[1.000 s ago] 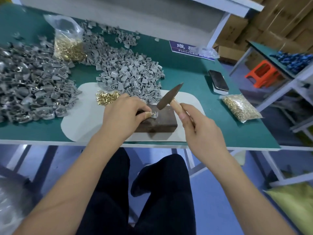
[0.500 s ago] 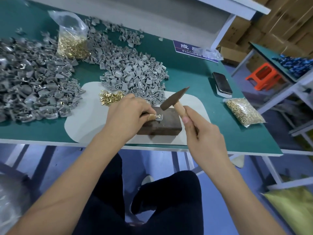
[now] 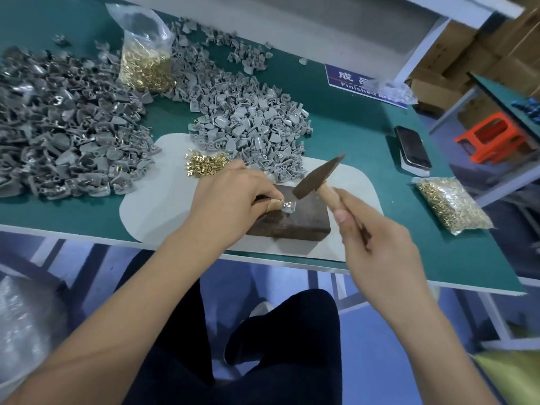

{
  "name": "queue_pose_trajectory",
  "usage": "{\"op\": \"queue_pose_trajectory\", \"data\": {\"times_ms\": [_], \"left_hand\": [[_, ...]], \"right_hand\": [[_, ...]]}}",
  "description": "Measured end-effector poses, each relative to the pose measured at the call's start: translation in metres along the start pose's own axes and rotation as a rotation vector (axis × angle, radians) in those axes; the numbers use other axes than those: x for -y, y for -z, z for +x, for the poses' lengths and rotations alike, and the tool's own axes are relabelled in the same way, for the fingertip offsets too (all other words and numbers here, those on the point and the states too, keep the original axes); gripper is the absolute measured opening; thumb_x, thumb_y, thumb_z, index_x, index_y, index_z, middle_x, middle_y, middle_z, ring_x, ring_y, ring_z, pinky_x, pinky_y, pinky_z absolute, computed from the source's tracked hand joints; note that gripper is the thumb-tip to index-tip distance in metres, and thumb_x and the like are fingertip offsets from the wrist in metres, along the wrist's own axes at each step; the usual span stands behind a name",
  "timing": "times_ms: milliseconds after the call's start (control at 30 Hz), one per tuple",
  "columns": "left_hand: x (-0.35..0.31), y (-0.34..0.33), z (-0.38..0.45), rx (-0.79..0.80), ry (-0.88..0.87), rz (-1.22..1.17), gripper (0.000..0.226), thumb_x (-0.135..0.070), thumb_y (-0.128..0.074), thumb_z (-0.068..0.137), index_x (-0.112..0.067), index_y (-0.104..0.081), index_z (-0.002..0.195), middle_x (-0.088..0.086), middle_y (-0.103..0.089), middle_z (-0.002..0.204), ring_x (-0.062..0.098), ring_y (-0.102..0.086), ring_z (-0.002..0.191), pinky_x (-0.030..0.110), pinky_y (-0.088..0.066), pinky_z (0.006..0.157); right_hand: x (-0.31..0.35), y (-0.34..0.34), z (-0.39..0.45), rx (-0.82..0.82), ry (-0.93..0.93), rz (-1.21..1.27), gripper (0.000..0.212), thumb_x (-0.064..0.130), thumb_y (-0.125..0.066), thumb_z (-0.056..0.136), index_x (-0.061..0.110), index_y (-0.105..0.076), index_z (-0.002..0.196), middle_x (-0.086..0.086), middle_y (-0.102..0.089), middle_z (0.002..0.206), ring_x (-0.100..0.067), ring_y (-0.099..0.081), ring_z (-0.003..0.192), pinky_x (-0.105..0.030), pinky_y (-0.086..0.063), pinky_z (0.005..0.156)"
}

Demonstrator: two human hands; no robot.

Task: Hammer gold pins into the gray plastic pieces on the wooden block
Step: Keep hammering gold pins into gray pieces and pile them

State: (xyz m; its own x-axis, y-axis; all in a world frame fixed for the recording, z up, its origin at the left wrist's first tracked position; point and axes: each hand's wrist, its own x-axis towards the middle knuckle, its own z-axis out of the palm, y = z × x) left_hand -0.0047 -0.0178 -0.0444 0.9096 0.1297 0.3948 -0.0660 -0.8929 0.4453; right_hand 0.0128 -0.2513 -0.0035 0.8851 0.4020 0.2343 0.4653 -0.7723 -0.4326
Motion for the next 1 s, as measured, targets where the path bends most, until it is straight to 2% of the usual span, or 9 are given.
{"op": "queue_pose_trajectory", "data": {"times_ms": [133, 233, 300, 400, 500, 667, 867, 933, 1000], "left_hand": [[0.001, -0.002, 0.0, 0.005, -0.002, -0.001, 0.015, -0.056, -0.068, 0.086, -0.045, -0.076, 0.092, -0.03, -0.059, 0.084, 0.005, -0.042, 0.085, 0.02, -0.023, 0.055], [0.002, -0.002, -0.001, -0.003, -0.006, -0.005, 0.015, -0.056, -0.068, 0.086, -0.045, -0.076, 0.093, -0.025, -0.067, 0.089, 0.008, -0.046, 0.087, 0.026, -0.028, 0.056], [0.003, -0.002, -0.001, -0.005, 0.0, -0.006, 0.015, -0.055, -0.068, 0.086, -0.045, -0.077, 0.093, -0.022, -0.069, 0.089, 0.009, -0.047, 0.088, 0.028, -0.033, 0.058], [0.003, -0.003, -0.001, -0.005, -0.001, -0.014, 0.015, -0.056, -0.068, 0.086, -0.045, -0.077, 0.093, -0.022, -0.069, 0.089, 0.01, -0.049, 0.089, 0.029, -0.038, 0.059], [0.004, -0.003, 0.0, -0.009, -0.003, -0.015, 0.016, -0.056, -0.068, 0.085, -0.045, -0.077, 0.092, -0.023, -0.069, 0.089, 0.011, -0.05, 0.089, 0.025, -0.035, 0.057], [0.003, -0.003, -0.001, -0.011, -0.005, -0.017, 0.016, -0.056, -0.069, 0.083, -0.045, -0.077, 0.092, -0.023, -0.069, 0.088, 0.01, -0.05, 0.089, 0.027, -0.035, 0.058], [0.003, -0.003, -0.001, -0.024, -0.011, -0.032, 0.017, -0.057, -0.068, 0.082, -0.046, -0.077, 0.09, -0.023, -0.068, 0.084, 0.01, -0.05, 0.085, 0.026, -0.038, 0.056], [0.004, -0.003, -0.002, -0.026, -0.018, -0.049, 0.018, -0.058, -0.067, 0.082, -0.045, -0.077, 0.09, -0.024, -0.068, 0.084, 0.011, -0.051, 0.085, 0.03, -0.043, 0.057], [0.007, -0.003, -0.002, -0.022, -0.022, -0.067, 0.021, -0.061, -0.065, 0.082, -0.045, -0.077, 0.09, -0.025, -0.068, 0.085, 0.011, -0.051, 0.085, 0.032, -0.046, 0.058]], "right_hand": [[0.001, 0.007, -0.002, -0.205, 0.025, 0.168, 0.032, 0.046, -0.041, 0.105, 0.063, -0.052, 0.129, 0.015, -0.062, 0.083, -0.012, -0.056, 0.071, -0.022, -0.045, 0.062], [0.0, -0.007, -0.007, -0.057, 0.006, 0.115, 0.035, 0.042, -0.041, 0.107, 0.052, -0.051, 0.139, 0.029, -0.059, 0.08, -0.003, -0.053, 0.068, -0.026, -0.044, 0.064], [-0.005, -0.011, -0.008, 0.048, -0.02, 0.049, 0.037, 0.044, -0.041, 0.105, 0.054, -0.048, 0.141, 0.031, -0.059, 0.076, -0.003, -0.051, 0.065, -0.031, -0.044, 0.062], [-0.008, -0.001, -0.006, -0.049, -0.019, 0.051, 0.035, 0.046, -0.04, 0.107, 0.055, -0.05, 0.139, 0.026, -0.059, 0.078, -0.007, -0.05, 0.065, -0.032, -0.047, 0.062], [-0.006, -0.002, -0.008, -0.148, 0.002, 0.149, 0.036, 0.041, -0.042, 0.107, 0.047, -0.052, 0.141, 0.032, -0.057, 0.081, -0.003, -0.053, 0.068, -0.017, -0.04, 0.062], [-0.006, -0.008, -0.009, 0.081, -0.035, 0.01, 0.039, 0.044, -0.04, 0.106, 0.058, -0.042, 0.143, 0.019, -0.06, 0.073, -0.011, -0.048, 0.062, -0.041, -0.052, 0.069], [-0.003, 0.004, -0.002, -0.157, 0.014, 0.117, 0.037, 0.048, -0.039, 0.105, 0.059, -0.045, 0.139, 0.019, -0.063, 0.086, -0.012, -0.057, 0.071, -0.035, -0.053, 0.066], [-0.002, 0.0, -0.004, -0.1, 0.057, 0.045, 0.038, 0.045, -0.04, 0.106, 0.059, -0.041, 0.142, 0.022, -0.062, 0.081, -0.01, -0.054, 0.068, -0.03, -0.053, 0.067], [-0.001, -0.004, -0.006, 0.019, 0.075, -0.07, 0.042, 0.044, -0.04, 0.105, 0.062, -0.035, 0.143, 0.014, -0.06, 0.073, -0.014, -0.051, 0.064, -0.038, -0.055, 0.065]]}}
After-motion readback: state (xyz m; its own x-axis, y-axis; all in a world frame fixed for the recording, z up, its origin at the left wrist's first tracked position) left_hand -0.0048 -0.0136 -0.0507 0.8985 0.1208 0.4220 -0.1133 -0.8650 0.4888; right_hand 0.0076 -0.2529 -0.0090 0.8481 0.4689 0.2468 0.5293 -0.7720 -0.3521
